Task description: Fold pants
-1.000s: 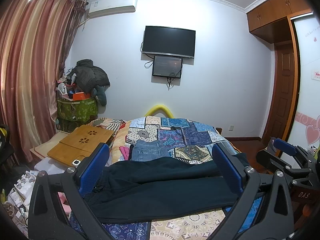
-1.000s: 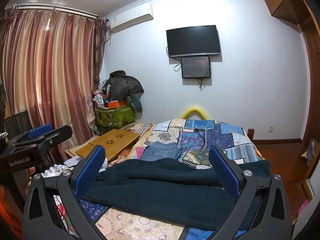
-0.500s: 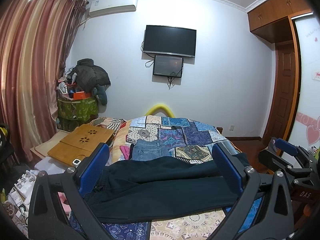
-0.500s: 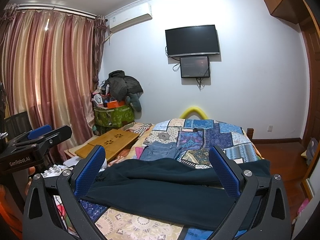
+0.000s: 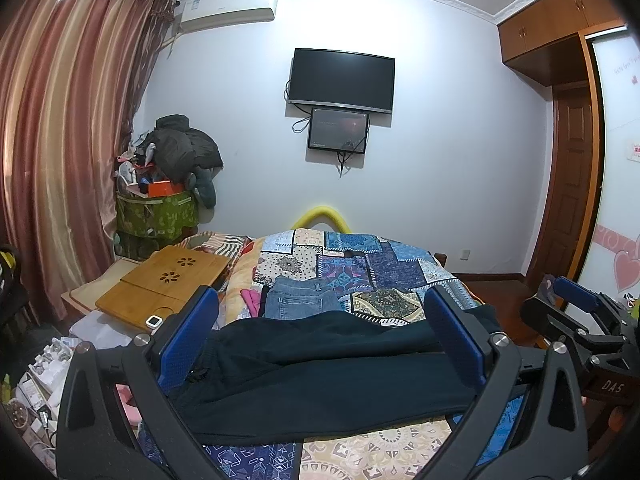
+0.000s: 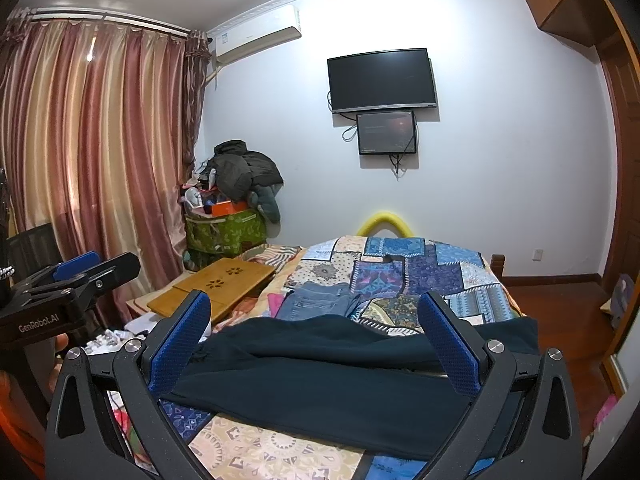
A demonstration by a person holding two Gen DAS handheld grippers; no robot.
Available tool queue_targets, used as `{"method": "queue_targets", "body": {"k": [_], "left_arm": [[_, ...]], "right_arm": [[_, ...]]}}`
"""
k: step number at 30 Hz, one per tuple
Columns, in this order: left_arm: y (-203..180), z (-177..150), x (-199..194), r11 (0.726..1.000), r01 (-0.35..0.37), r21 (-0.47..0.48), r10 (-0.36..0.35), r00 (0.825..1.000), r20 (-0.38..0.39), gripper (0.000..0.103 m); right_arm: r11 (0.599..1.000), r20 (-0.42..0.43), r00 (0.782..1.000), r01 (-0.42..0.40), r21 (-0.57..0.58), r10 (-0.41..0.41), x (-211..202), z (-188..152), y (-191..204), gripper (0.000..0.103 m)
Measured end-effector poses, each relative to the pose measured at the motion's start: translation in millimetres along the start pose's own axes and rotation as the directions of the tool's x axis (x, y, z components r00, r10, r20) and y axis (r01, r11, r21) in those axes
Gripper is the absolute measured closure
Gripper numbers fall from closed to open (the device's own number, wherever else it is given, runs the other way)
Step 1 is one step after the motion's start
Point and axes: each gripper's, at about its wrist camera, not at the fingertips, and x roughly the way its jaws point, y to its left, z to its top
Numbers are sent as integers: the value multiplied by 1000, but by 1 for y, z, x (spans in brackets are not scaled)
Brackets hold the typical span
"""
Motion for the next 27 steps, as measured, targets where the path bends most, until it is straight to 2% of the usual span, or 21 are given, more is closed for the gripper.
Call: {"method": "queue_targets", "body": {"k": [20, 27], "left_arm": [[1, 1, 0, 1000, -5, -12, 4, 1000, -10, 0], [4, 1, 11, 1000, 2, -20, -2, 999, -37, 0]], "right_arm": [[1000, -10, 1000, 6, 9, -6, 4, -3, -10, 0], [1000, -36, 999, 16, 24, -15, 16, -9, -14, 0]]}}
